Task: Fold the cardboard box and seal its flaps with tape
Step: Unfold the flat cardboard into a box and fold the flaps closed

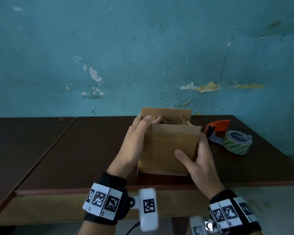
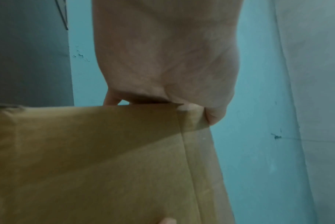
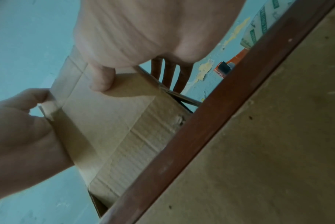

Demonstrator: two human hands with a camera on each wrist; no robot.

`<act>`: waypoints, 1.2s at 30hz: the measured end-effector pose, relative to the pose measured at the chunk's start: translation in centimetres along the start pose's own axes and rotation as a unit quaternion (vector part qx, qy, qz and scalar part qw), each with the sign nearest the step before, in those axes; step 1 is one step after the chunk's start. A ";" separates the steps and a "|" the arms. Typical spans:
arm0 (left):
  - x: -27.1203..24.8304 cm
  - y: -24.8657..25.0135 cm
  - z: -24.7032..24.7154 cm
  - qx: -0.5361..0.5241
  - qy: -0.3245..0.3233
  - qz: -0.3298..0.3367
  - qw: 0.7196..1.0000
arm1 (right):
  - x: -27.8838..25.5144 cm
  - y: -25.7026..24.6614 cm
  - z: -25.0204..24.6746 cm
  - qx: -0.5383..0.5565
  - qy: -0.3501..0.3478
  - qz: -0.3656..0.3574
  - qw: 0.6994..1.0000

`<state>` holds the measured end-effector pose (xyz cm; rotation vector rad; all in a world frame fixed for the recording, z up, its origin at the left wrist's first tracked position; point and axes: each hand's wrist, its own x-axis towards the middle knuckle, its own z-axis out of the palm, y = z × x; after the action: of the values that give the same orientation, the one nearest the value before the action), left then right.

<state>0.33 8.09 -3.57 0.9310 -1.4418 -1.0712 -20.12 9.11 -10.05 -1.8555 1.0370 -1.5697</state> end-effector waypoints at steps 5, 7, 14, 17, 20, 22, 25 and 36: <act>-0.1 -0.6 0.3 0.002 0.028 0.005 1.000 | 0.1 -0.3 -0.4 -0.026 -0.010 -0.007 1.000; -0.1 -0.7 0.3 -0.007 0.035 0.015 0.999 | 0.1 -0.2 -0.5 -0.037 -0.011 -0.008 0.999; -1.0 -2.5 1.2 -0.023 0.119 0.082 0.989 | 0.5 -0.3 -1.2 -0.063 -0.028 -0.010 0.998; -1.5 -2.5 1.4 -0.021 0.133 0.112 0.984 | 0.4 -0.2 -1.2 -0.064 -0.021 -0.013 0.998; -1.6 -2.3 1.4 -0.035 0.149 0.127 0.980 | 0.4 -0.2 -1.1 -0.063 -0.018 -0.009 0.998; -1.8 -2.3 1.6 -0.025 0.157 0.136 0.978 | 0.4 -0.1 -1.1 -0.067 -0.014 -0.012 0.998; -1.7 -2.4 2.1 -0.015 0.170 0.111 0.979 | 0.6 -0.1 -0.8 -0.053 -0.003 0.003 0.999; -0.3 -1.1 2.5 -0.048 0.169 0.028 0.984 | 1.0 -0.1 -1.1 -0.115 -0.008 -0.035 0.993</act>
<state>-2.11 8.38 -4.77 0.9460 -1.1200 -0.8852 -21.13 8.47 -9.13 -2.0741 1.2018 -1.5256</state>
